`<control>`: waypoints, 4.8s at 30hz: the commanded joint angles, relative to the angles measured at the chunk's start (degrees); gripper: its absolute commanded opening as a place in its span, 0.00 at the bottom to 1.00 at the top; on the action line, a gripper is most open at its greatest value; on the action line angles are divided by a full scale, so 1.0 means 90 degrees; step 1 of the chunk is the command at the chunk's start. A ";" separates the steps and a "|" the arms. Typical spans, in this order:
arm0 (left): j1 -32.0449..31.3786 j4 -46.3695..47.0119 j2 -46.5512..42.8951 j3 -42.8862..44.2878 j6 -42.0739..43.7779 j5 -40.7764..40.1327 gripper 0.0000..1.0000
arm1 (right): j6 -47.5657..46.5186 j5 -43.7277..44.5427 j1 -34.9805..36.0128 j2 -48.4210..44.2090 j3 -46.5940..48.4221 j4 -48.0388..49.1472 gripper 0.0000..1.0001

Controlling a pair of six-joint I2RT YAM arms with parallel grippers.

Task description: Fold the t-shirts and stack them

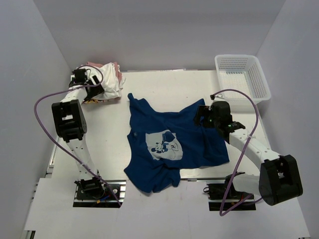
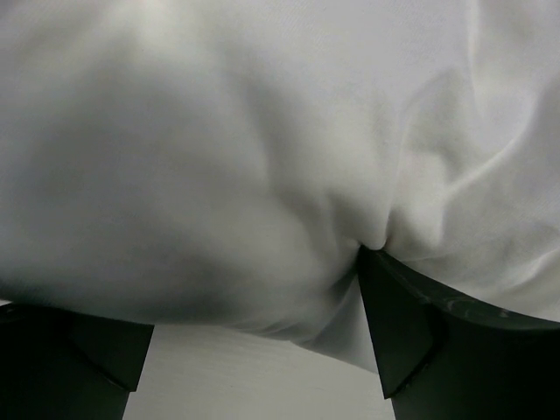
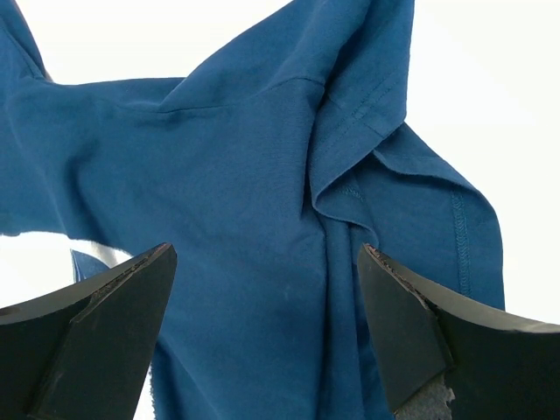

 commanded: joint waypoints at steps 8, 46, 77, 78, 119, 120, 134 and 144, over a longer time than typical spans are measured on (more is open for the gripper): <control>-0.0081 -0.0926 -0.2570 -0.1308 -0.0574 0.0207 1.00 | -0.0085 -0.0187 0.0003 -0.0675 0.0115 -0.0015 0.90; -0.2698 -0.1111 -0.0133 -0.0013 -0.0956 0.0160 0.08 | 0.0892 0.2148 -0.0017 0.3533 0.2293 -0.0368 0.06; -0.2571 -0.0477 -0.9369 -0.0113 0.0098 -0.0074 0.00 | -0.1570 -0.1163 0.0003 -0.4648 0.4157 -0.2125 0.00; -0.2571 -0.0593 -0.9447 0.0064 0.0098 -0.0132 0.00 | -0.1502 -0.1154 0.0003 -0.4727 0.4187 -0.2086 0.00; -0.2834 0.1242 -0.4770 -0.5675 -0.1220 0.1440 1.00 | -0.0037 -0.2441 0.0178 -0.0461 -0.0803 -0.2106 0.90; -0.2892 0.1183 -0.4770 -0.5831 -0.1220 0.1440 1.00 | 0.0041 -0.2723 0.0217 -0.0451 -0.0929 -0.1931 0.90; -0.2893 0.1466 -0.4215 -0.6740 -0.1454 0.1205 1.00 | 0.0813 -0.3156 0.0521 -0.0479 -0.1467 -0.1266 0.01; -0.2893 0.0307 -0.4253 -0.6634 -0.2020 0.0124 1.00 | 0.1536 -0.0281 0.0433 -0.0861 0.0220 -0.1694 0.00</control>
